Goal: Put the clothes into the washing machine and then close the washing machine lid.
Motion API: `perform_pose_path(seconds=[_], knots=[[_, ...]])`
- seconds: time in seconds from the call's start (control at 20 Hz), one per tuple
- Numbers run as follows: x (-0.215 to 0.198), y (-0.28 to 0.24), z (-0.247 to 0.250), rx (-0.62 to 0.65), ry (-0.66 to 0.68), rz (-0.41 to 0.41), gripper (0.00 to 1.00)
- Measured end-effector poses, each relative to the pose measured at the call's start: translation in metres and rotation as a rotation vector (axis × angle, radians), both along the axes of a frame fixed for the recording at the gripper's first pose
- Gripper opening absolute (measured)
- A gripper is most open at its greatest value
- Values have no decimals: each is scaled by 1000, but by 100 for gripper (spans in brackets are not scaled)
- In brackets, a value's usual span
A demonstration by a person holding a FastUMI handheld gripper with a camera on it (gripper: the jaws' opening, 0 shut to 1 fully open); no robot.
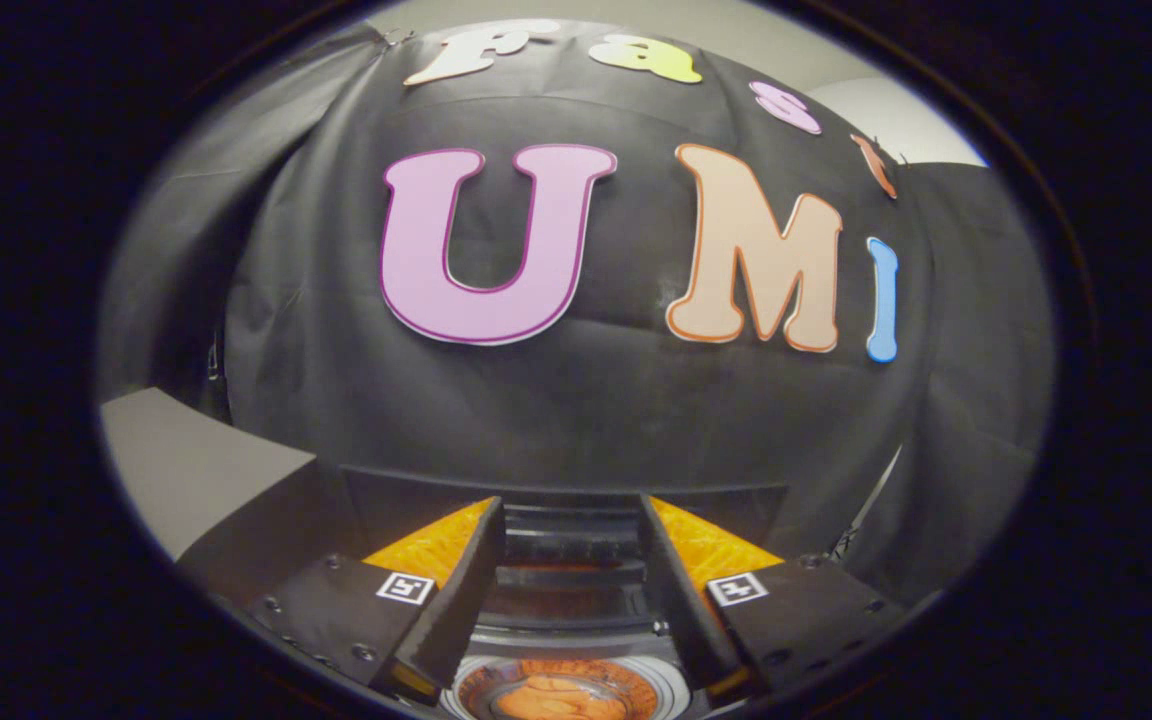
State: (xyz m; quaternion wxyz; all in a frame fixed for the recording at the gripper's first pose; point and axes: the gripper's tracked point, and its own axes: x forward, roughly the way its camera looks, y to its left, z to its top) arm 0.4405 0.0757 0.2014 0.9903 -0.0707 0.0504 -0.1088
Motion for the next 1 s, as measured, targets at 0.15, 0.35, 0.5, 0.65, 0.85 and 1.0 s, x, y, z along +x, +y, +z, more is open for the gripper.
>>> perform_pose_path(seconds=[0.15, 0.35, 0.5, 0.65, 0.85, 1.0], knots=[[27, 1, 8, -21, -24, -5, 97], [58, 4, -9, 10, 14, -5, 97], [61, 8, -13, 29, 14, 5, 96], [52, 7, -16, 79, -3, 10, 95], [29, 10, -14, 96, -18, 50, 95], [7, 11, -16, 90, -9, 49, 95]])
